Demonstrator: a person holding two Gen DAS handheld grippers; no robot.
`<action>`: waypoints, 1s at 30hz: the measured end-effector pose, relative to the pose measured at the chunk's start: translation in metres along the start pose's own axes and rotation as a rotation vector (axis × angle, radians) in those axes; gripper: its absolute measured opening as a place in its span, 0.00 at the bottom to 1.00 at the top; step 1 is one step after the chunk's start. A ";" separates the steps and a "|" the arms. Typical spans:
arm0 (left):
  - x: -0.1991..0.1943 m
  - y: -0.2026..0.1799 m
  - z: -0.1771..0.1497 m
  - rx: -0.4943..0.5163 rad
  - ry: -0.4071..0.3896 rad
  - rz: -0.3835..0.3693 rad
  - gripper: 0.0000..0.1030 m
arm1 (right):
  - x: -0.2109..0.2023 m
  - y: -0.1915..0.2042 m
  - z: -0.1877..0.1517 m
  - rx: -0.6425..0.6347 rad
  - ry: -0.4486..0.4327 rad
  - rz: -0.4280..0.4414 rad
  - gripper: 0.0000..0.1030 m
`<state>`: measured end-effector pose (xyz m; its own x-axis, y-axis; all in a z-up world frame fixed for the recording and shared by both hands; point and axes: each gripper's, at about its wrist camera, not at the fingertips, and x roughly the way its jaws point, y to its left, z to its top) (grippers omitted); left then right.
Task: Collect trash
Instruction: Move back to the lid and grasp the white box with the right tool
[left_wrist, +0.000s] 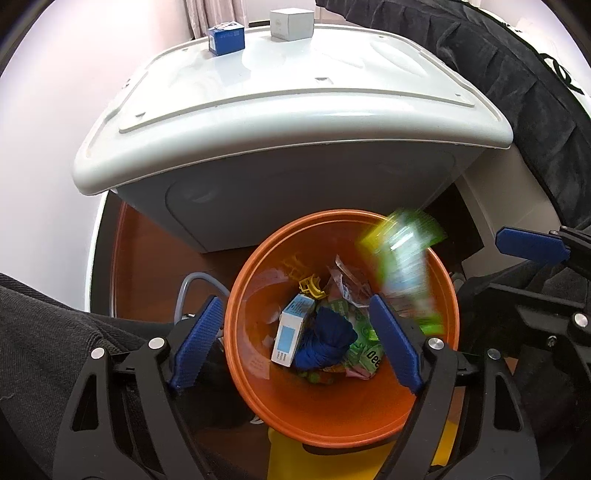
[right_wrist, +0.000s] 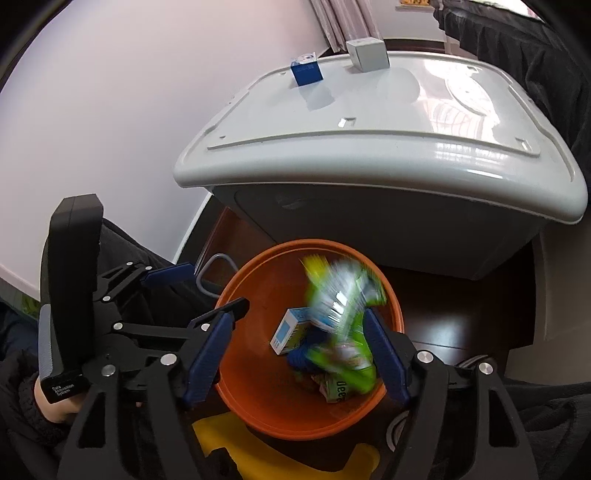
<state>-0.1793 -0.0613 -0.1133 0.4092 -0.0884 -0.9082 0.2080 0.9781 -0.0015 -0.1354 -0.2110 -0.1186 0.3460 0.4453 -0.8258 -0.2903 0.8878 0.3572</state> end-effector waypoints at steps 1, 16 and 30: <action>0.000 0.000 0.001 -0.002 -0.001 0.000 0.77 | -0.001 0.001 0.000 -0.003 -0.002 0.000 0.70; -0.007 0.006 0.030 -0.001 -0.037 -0.048 0.86 | -0.028 -0.015 0.052 0.033 -0.180 -0.017 0.71; 0.026 0.077 0.220 -0.120 -0.144 -0.002 0.89 | 0.031 -0.041 0.276 -0.095 -0.347 -0.234 0.84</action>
<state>0.0426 -0.0298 -0.0449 0.5339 -0.1076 -0.8387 0.1048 0.9926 -0.0607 0.1339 -0.2018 -0.0384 0.6875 0.2598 -0.6781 -0.2429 0.9623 0.1224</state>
